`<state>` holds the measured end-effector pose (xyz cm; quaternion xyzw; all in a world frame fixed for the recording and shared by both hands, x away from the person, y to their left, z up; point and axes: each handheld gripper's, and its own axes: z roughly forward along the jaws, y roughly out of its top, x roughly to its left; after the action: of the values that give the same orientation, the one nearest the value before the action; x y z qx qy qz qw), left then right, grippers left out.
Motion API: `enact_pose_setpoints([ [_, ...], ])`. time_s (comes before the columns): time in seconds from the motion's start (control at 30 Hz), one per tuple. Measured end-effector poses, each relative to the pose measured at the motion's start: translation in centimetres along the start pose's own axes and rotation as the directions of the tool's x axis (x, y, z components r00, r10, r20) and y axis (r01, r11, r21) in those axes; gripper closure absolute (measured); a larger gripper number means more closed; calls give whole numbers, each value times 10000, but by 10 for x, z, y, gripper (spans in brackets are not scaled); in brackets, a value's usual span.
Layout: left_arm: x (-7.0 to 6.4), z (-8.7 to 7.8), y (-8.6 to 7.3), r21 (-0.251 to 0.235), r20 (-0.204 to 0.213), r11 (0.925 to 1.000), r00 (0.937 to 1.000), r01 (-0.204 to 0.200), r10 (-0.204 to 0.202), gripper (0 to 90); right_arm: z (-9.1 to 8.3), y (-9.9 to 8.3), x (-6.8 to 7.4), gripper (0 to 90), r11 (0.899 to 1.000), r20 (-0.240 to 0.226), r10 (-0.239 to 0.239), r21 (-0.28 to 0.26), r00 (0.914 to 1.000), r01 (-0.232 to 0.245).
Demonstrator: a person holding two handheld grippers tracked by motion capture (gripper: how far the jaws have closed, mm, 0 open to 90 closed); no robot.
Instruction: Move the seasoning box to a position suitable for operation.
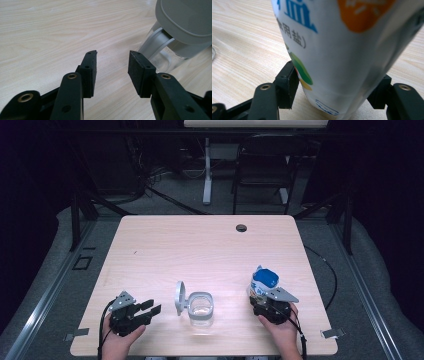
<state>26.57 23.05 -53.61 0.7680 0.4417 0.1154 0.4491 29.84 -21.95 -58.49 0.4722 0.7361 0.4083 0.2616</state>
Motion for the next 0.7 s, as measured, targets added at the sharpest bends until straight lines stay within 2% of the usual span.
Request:
enact_pose_setpoints([
  [0.7, 1, 1, -1, -50, -59, 9999, 9999, 98, -98, 590, 0, 1, 0, 371, 9999, 61, -76, -87, 10000, 76],
])
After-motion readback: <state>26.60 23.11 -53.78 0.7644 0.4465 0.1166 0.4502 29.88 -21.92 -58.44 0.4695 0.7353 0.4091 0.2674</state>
